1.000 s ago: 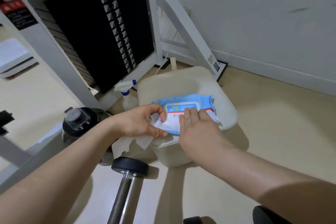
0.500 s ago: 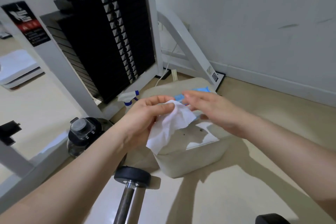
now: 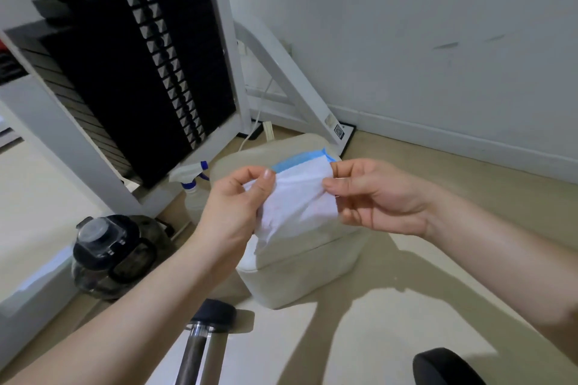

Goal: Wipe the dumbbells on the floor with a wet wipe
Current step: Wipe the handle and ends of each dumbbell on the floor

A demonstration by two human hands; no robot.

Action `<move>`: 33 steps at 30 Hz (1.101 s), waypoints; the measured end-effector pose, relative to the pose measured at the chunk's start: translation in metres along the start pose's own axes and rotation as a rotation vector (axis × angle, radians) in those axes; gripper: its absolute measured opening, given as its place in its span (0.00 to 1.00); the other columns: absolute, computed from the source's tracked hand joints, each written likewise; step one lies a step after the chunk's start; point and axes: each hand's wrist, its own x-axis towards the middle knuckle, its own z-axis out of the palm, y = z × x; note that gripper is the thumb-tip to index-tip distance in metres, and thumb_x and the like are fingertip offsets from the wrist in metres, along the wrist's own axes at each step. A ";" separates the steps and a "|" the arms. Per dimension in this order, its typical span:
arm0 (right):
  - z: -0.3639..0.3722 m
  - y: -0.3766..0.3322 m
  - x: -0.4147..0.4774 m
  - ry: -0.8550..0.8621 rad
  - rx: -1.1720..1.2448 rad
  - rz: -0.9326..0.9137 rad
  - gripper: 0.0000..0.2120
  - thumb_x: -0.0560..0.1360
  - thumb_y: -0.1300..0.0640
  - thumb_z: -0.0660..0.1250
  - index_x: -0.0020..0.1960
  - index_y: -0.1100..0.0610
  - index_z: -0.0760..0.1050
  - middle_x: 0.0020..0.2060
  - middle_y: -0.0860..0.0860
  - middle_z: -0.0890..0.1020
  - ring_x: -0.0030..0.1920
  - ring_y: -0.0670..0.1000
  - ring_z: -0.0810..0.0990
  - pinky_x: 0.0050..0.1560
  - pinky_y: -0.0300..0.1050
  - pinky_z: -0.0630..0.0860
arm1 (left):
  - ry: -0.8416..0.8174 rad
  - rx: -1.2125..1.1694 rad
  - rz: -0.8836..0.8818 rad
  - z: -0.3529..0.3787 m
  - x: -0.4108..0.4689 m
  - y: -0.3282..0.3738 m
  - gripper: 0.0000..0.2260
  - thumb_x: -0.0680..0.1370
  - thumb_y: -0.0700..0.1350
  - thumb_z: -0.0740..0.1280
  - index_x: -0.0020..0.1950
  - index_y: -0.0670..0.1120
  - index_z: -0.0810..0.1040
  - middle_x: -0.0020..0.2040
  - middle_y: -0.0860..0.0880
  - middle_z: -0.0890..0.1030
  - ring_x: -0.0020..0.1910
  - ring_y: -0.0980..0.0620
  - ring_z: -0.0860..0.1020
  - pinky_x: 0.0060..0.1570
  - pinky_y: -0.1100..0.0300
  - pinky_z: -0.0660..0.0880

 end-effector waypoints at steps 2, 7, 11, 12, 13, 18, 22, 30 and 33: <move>-0.002 0.003 0.000 0.046 -0.027 -0.022 0.14 0.71 0.65 0.70 0.56 0.62 0.75 0.38 0.53 0.78 0.34 0.47 0.75 0.34 0.36 0.75 | -0.056 0.176 0.079 0.006 0.002 -0.003 0.07 0.80 0.39 0.64 0.43 0.44 0.78 0.31 0.50 0.77 0.32 0.50 0.72 0.34 0.59 0.70; -0.010 0.007 -0.025 0.309 -0.549 0.089 0.13 0.76 0.58 0.68 0.49 0.70 0.75 0.33 0.56 0.70 0.30 0.50 0.67 0.30 0.39 0.65 | -0.224 0.040 -0.006 0.020 0.012 -0.008 0.11 0.77 0.31 0.62 0.42 0.45 0.79 0.35 0.47 0.77 0.34 0.49 0.74 0.41 0.55 0.71; -0.012 0.014 -0.076 0.511 -0.672 0.128 0.10 0.76 0.52 0.67 0.40 0.58 0.76 0.30 0.53 0.74 0.30 0.50 0.68 0.29 0.39 0.64 | -0.220 -0.265 -0.242 0.048 0.007 -0.011 0.10 0.74 0.31 0.64 0.42 0.45 0.81 0.35 0.48 0.80 0.31 0.52 0.75 0.32 0.63 0.72; -0.012 0.020 -0.090 0.548 -0.655 0.134 0.09 0.77 0.53 0.66 0.41 0.57 0.75 0.30 0.53 0.74 0.28 0.50 0.67 0.26 0.37 0.63 | -0.212 -0.267 -0.273 0.057 0.001 -0.014 0.11 0.74 0.31 0.64 0.41 0.46 0.82 0.34 0.49 0.79 0.30 0.53 0.72 0.29 0.64 0.69; -0.013 0.026 -0.102 0.577 -0.632 0.146 0.08 0.78 0.54 0.65 0.41 0.56 0.74 0.31 0.54 0.73 0.27 0.50 0.66 0.24 0.36 0.62 | -0.212 -0.235 -0.282 0.067 -0.006 -0.019 0.12 0.74 0.31 0.65 0.40 0.47 0.83 0.33 0.50 0.78 0.30 0.54 0.70 0.28 0.64 0.65; -0.012 0.066 -0.142 0.594 -0.415 0.210 0.05 0.80 0.56 0.60 0.48 0.58 0.71 0.29 0.56 0.68 0.22 0.49 0.61 0.23 0.33 0.55 | -0.234 0.139 -0.121 0.096 -0.046 -0.033 0.17 0.73 0.30 0.63 0.36 0.48 0.84 0.27 0.56 0.77 0.25 0.60 0.67 0.26 0.69 0.63; -0.018 0.119 -0.153 0.566 -0.177 0.094 0.06 0.80 0.55 0.61 0.45 0.50 0.73 0.36 0.57 0.71 0.32 0.53 0.63 0.30 0.43 0.52 | -0.260 0.455 0.051 0.110 -0.063 -0.046 0.21 0.72 0.28 0.57 0.39 0.49 0.84 0.38 0.56 0.83 0.34 0.63 0.76 0.35 0.73 0.70; -0.015 0.186 -0.189 0.251 -0.580 0.128 0.17 0.68 0.41 0.67 0.45 0.53 0.81 0.42 0.54 0.85 0.40 0.53 0.81 0.49 0.54 0.78 | -0.289 0.569 -0.193 0.094 -0.121 -0.087 0.07 0.76 0.43 0.70 0.52 0.51 0.84 0.45 0.54 0.85 0.48 0.58 0.81 0.53 0.61 0.76; -0.011 0.199 -0.197 0.279 -0.625 0.143 0.17 0.68 0.38 0.67 0.43 0.50 0.81 0.36 0.58 0.79 0.31 0.54 0.76 0.38 0.52 0.79 | -0.086 0.278 -0.300 0.100 -0.147 -0.094 0.07 0.75 0.37 0.70 0.49 0.47 0.84 0.41 0.48 0.85 0.42 0.52 0.81 0.44 0.58 0.80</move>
